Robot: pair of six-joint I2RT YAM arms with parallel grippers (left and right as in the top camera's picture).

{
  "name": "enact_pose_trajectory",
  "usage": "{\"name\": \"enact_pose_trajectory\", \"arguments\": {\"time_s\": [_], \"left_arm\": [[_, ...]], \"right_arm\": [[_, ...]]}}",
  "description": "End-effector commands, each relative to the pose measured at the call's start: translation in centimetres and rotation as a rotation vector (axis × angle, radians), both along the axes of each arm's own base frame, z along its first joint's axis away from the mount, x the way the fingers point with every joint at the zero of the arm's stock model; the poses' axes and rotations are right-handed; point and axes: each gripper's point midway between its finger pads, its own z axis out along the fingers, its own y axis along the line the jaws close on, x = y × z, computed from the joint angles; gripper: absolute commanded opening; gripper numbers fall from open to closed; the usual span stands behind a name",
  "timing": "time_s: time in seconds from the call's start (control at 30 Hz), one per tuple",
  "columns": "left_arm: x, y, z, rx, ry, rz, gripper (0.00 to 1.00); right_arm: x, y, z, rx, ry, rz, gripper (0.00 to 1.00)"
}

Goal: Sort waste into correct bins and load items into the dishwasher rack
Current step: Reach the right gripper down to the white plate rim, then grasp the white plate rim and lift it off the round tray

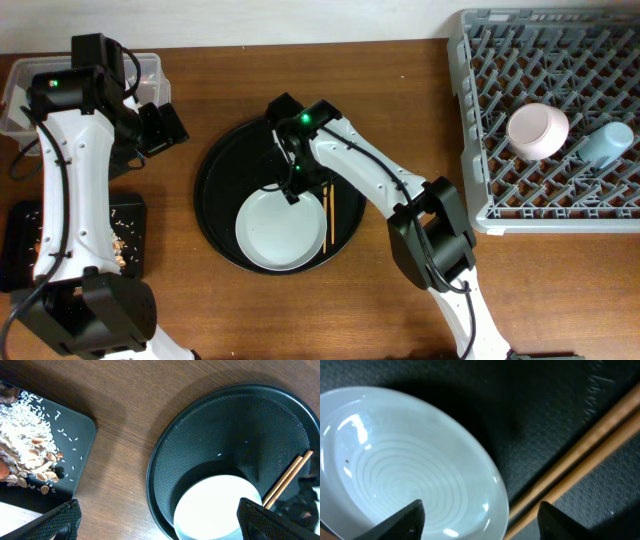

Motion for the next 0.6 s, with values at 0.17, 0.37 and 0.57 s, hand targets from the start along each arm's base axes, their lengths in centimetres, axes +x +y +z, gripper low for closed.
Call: {"name": "enact_pose_trajectory", "arguments": {"time_s": [0.17, 0.37, 0.57], "left_arm": [[-0.1, 0.1, 0.0, 0.008, 0.002, 0.009, 0.99], [-0.1, 0.1, 0.0, 0.008, 0.002, 0.009, 0.99], [-0.1, 0.1, 0.0, 0.008, 0.002, 0.009, 0.99]], "right_arm": [[0.2, 0.8, -2.4, 0.034, -0.030, 0.039, 0.55], [0.4, 0.9, -3.2, 0.041, -0.041, 0.038, 0.47], [0.6, 0.9, -3.2, 0.040, -0.049, 0.038, 0.25]]}}
